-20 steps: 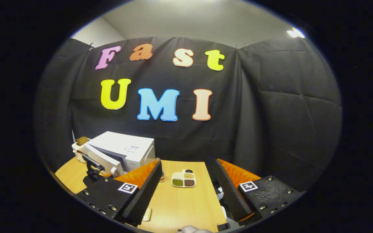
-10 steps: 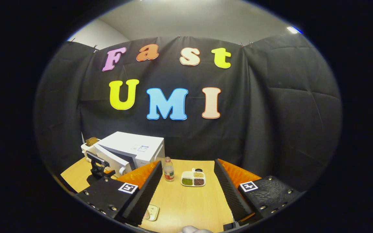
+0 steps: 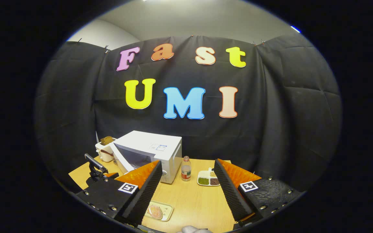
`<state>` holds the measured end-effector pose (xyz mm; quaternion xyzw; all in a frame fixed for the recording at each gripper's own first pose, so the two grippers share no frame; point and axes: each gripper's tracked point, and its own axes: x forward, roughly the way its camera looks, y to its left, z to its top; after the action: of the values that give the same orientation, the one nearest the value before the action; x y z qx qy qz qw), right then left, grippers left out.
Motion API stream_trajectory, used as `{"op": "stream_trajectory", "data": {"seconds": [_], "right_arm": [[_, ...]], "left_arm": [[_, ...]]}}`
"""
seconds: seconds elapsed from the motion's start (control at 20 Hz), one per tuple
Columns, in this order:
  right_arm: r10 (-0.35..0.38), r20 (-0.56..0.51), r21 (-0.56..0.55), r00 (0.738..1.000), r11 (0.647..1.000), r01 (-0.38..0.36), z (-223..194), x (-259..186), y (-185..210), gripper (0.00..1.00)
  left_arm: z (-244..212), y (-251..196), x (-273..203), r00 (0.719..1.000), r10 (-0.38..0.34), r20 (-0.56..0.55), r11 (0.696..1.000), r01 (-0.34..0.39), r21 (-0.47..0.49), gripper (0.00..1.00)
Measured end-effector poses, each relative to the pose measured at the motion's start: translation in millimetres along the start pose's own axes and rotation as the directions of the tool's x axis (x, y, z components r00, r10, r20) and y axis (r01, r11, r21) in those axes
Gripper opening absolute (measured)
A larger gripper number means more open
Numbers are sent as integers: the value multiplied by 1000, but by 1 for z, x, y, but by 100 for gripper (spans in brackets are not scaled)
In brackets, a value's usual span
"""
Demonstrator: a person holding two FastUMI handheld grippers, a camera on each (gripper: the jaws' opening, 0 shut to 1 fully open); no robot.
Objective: Open the microwave oven with the left hand, put the food in, and close the microwave oven.
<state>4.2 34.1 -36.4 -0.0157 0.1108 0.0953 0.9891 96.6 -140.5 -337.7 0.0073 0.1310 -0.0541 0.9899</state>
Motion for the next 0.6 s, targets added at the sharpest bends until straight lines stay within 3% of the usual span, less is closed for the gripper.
{"op": "stream_trajectory", "data": {"seconds": [0.6], "right_arm": [[153,-18,-33,988,988,-154,-24,-7,102,98]], "left_arm": [[-18,120,-102,991,130,-25,988,-127,84,98]]}}
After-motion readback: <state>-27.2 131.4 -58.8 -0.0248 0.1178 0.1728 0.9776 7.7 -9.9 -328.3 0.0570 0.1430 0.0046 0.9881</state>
